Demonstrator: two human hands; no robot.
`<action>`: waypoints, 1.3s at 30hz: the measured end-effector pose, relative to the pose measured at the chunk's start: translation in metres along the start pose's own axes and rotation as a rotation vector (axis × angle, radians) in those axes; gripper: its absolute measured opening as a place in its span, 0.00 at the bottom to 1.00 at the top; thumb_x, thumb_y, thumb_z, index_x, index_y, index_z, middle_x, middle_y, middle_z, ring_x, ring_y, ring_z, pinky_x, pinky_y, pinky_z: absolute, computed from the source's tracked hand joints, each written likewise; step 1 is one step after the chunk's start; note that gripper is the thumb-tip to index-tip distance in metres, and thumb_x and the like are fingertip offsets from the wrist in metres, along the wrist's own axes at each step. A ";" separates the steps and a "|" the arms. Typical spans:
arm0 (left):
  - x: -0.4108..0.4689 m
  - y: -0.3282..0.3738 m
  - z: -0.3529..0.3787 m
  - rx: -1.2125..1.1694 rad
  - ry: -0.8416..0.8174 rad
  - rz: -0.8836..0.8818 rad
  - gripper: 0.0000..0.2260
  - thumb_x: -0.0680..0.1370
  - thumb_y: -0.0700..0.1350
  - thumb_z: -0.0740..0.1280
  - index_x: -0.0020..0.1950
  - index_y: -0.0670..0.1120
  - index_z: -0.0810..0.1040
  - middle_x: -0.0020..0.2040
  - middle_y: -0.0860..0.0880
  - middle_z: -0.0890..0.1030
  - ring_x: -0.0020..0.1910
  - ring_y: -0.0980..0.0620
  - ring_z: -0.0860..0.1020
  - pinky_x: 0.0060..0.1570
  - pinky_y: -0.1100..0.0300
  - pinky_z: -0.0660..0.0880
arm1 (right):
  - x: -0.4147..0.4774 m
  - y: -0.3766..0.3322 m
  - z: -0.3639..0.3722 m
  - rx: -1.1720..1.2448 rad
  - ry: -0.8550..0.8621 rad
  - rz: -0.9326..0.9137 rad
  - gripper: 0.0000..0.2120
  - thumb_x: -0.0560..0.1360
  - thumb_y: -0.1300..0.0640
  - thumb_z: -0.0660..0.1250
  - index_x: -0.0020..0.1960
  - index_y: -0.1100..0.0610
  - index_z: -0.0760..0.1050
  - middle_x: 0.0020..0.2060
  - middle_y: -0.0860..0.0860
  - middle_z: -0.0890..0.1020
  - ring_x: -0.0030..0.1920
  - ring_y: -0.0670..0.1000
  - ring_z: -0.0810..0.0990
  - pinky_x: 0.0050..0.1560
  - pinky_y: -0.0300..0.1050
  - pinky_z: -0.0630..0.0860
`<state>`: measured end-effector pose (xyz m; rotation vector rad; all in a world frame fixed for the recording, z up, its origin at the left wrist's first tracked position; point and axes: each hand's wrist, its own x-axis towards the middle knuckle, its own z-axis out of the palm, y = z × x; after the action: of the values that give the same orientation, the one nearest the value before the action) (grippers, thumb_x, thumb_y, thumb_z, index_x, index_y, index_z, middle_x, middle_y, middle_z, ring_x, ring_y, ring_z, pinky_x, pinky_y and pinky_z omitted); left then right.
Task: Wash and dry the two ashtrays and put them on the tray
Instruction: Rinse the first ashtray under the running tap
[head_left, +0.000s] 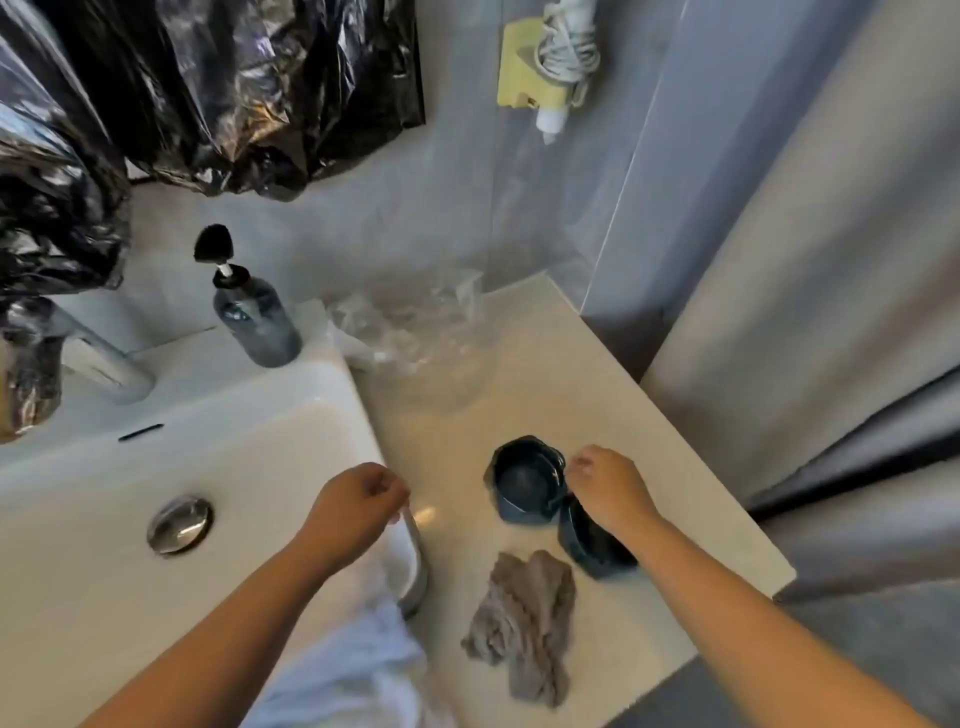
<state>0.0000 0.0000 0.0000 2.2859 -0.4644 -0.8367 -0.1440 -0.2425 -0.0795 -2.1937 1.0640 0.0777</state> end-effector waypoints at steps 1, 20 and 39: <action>0.007 -0.007 0.003 -0.025 0.014 -0.005 0.09 0.75 0.46 0.65 0.39 0.44 0.81 0.37 0.48 0.85 0.40 0.49 0.83 0.49 0.48 0.78 | 0.010 0.000 0.003 -0.053 0.000 -0.022 0.10 0.79 0.57 0.60 0.47 0.63 0.75 0.43 0.56 0.80 0.45 0.58 0.78 0.43 0.50 0.73; -0.002 -0.007 0.004 -0.145 0.015 -0.031 0.09 0.78 0.48 0.64 0.45 0.46 0.81 0.41 0.50 0.85 0.43 0.53 0.82 0.53 0.49 0.79 | 0.034 -0.036 -0.010 -0.243 -0.192 -0.112 0.15 0.79 0.59 0.61 0.34 0.63 0.72 0.29 0.55 0.73 0.32 0.53 0.74 0.30 0.42 0.67; -0.058 -0.041 -0.051 -0.656 0.208 -0.110 0.09 0.79 0.46 0.65 0.53 0.44 0.81 0.43 0.43 0.84 0.42 0.46 0.84 0.39 0.52 0.82 | -0.080 -0.186 -0.004 -0.079 -0.281 -0.452 0.18 0.79 0.46 0.61 0.49 0.61 0.79 0.39 0.57 0.82 0.38 0.57 0.83 0.44 0.56 0.79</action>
<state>-0.0045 0.0824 0.0276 1.7642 0.0377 -0.6656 -0.0653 -0.1110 0.0536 -2.3561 0.4054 0.2191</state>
